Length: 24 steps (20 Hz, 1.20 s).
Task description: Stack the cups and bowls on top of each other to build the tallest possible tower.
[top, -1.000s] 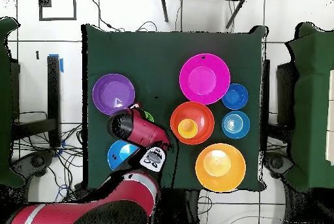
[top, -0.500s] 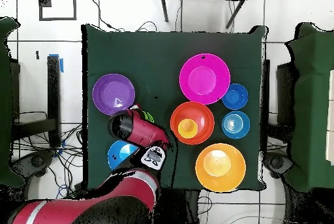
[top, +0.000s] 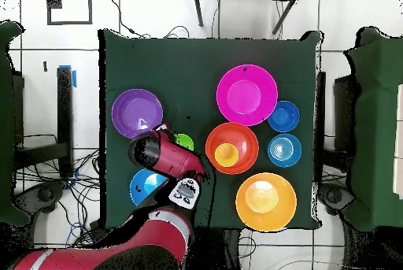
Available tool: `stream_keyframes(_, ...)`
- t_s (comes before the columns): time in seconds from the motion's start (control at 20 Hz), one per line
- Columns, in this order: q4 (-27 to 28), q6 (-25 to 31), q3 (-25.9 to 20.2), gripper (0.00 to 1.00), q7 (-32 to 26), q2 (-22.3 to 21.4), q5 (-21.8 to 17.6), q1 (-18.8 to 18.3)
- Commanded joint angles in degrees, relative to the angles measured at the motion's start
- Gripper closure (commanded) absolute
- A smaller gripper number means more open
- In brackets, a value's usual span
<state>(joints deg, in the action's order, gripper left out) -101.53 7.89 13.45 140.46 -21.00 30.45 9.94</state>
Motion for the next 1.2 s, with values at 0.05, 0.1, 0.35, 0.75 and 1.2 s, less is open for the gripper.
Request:
stream_keyframes(0.05,-0.1,4.7,-5.4,1.00,9.8,0.9,2.0,0.6)
stream_keyframes(0.1,-0.2,5.5,-5.2,1.00,10.0,0.6,2.2,0.9)
stream_keyframes(0.35,-0.2,7.5,-5.1,1.00,10.0,-0.3,2.1,1.3)
stream_keyframes(0.75,0.3,14.5,-2.5,1.00,6.8,-3.8,-0.8,-0.2)
stream_keyframes(1.2,3.0,30.8,6.8,1.00,4.2,-11.8,-7.2,1.0)
